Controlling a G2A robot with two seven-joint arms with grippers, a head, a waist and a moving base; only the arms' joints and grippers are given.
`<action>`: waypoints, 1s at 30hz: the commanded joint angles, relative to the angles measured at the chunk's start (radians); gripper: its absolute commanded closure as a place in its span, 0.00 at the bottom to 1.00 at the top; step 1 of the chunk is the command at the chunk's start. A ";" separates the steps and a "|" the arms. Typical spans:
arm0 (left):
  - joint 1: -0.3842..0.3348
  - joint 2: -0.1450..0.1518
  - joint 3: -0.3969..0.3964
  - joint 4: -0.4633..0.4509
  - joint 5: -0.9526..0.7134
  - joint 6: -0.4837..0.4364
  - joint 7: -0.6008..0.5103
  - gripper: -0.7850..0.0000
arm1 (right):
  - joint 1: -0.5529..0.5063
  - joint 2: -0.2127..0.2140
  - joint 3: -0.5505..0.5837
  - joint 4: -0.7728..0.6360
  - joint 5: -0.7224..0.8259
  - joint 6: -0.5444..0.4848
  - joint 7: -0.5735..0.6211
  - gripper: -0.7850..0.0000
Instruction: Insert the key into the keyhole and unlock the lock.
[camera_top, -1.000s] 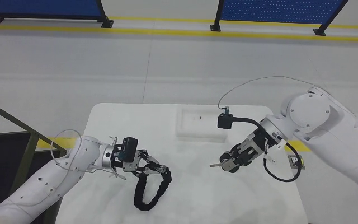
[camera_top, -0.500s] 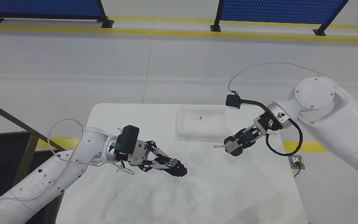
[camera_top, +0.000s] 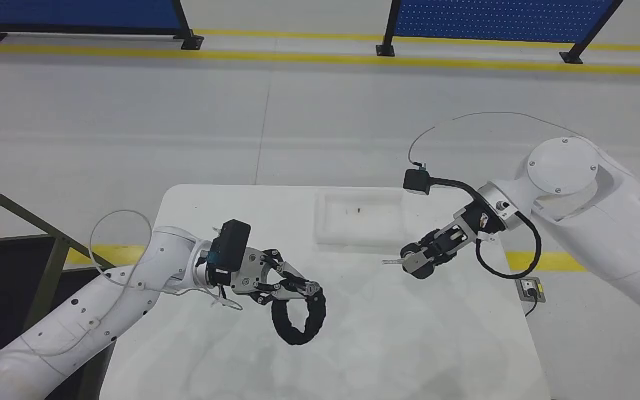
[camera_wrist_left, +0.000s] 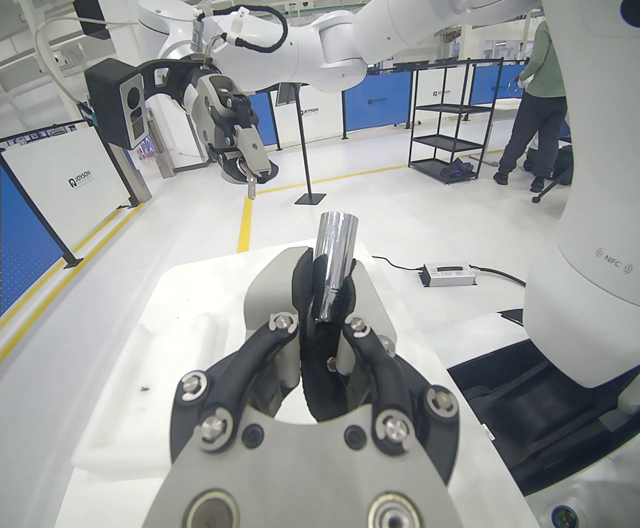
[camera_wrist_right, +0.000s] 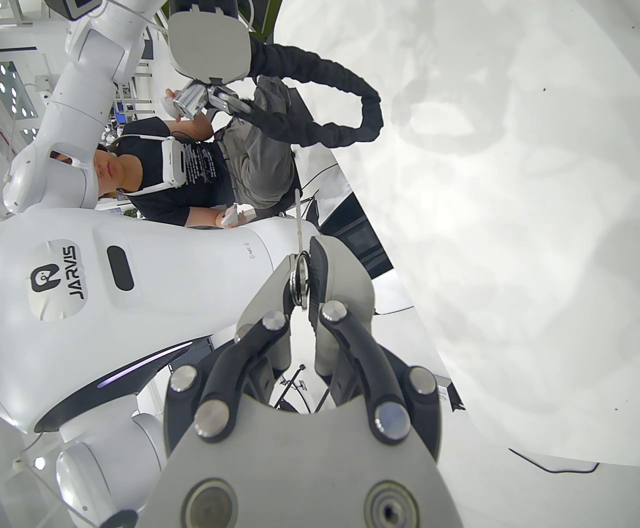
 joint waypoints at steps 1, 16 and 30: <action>0.000 0.000 0.000 0.000 0.000 0.000 0.000 1.00 | 0.000 0.000 0.000 0.000 0.000 0.000 0.000 1.00; -0.012 -0.174 0.059 0.145 0.007 0.054 0.054 1.00 | 0.104 -0.021 -0.035 -0.160 -0.032 0.324 -0.003 1.00; -0.076 -0.321 0.173 0.282 -0.006 0.112 0.113 1.00 | 0.291 0.017 -0.205 -0.270 -0.064 0.404 -0.084 1.00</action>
